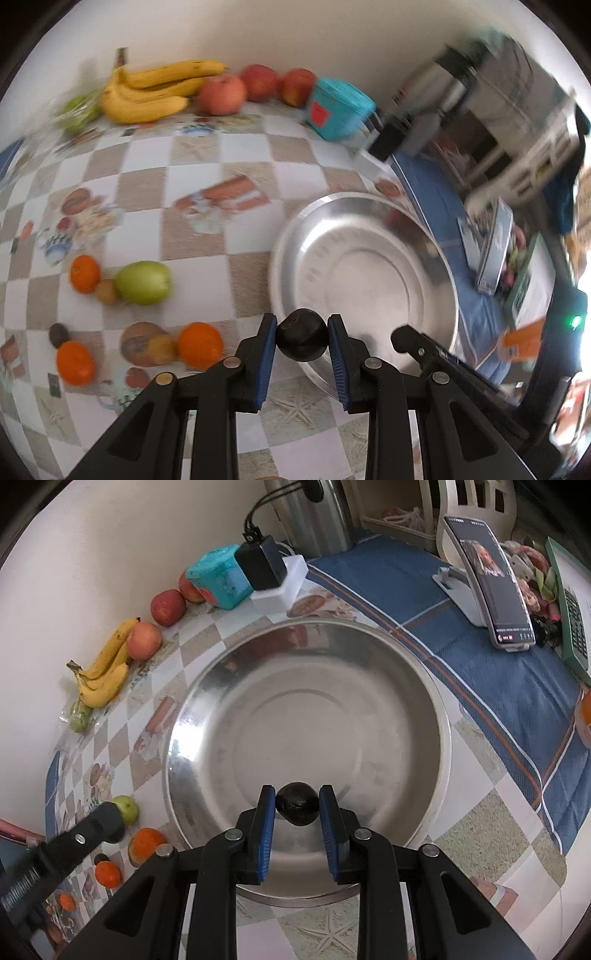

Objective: Organize fruits
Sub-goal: 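Carry both held dark plums over the steel bowl, then open the left tool over the bowl while the right tool releases its plum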

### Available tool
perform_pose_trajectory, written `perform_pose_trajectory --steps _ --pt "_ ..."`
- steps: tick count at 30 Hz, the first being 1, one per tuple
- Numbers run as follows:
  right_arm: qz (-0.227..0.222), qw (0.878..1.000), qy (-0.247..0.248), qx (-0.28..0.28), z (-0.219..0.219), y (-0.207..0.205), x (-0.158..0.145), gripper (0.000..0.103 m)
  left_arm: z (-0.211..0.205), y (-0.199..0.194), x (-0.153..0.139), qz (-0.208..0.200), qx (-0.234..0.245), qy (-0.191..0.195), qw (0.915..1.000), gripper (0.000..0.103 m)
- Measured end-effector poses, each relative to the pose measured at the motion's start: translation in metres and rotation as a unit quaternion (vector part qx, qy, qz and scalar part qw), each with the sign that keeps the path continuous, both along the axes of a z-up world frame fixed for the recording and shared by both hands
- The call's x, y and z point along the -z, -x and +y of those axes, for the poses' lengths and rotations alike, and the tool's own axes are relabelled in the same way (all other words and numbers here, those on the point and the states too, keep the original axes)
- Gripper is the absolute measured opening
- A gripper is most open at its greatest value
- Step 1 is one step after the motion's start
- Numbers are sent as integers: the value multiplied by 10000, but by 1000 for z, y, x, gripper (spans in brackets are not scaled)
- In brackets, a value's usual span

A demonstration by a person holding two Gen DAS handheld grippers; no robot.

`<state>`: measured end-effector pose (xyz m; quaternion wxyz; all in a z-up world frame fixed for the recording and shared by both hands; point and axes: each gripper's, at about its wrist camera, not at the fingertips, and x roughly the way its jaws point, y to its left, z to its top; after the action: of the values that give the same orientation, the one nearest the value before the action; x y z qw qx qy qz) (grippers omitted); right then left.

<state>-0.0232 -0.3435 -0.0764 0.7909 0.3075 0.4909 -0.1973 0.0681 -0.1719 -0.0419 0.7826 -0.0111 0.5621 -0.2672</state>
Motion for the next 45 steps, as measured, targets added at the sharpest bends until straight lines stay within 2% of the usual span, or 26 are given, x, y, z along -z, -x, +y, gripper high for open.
perform_pose_trajectory --steps 6,13,15,19,21,24,25,26,28,31,33,36,37,39,43,45 --pt "158 9999 18 -3 1 2 3 26 -20 14 15 -1 316 -155 9994 30" --pt "243 9997 11 57 -3 5 4 26 -21 12 22 71 274 -237 9993 33" --pt "248 9996 65 87 -4 6 2 34 -19 12 22 112 245 -201 9994 44" --pt "230 9996 130 106 -5 6 -1 39 -14 11 18 93 172 -162 9997 50" --pt "226 9995 164 117 -5 6 -2 48 -11 9 17 88 97 -163 9998 60" --pt "213 9995 223 112 -5 6 -4 52 -4 4 15 95 -102 -238 9996 72" --pt "217 9994 247 104 -5 5 -4 55 0 1 15 105 -203 -273 9994 74" --pt "220 9993 276 100 -5 5 -5 63 3 -1 16 113 -295 -325 9990 78" --pt "200 9993 304 57 -4 5 -6 66 10 -4 17 100 -481 -461 9977 83" --pt "207 9991 379 -22 -2 2 -7 67 22 -9 18 -38 -776 -840 9934 92" --pt "203 9989 417 -69 0 2 -7 77 29 -12 18 -194 -929 -1114 9892 97" --pt "169 9986 477 -176 4 0 -9 78 41 -15 16 -384 -1089 -1376 9837 103" --pt "148 9983 512 -241 6 -1 -10 78 46 -17 15 -479 -1159 -1508 9806 103" --pt "130 9978 572 -322 9 -3 -11 86 52 -20 14 -611 -1224 -1691 9761 103" --pt "20 9965 670 -507 17 -5 -14 86 68 -24 12 -874 -1365 -2096 9643 103" --pt "-18 9955 752 -571 21 -6 -16 94 76 -26 11 -925 -1428 -2190 9608 103"
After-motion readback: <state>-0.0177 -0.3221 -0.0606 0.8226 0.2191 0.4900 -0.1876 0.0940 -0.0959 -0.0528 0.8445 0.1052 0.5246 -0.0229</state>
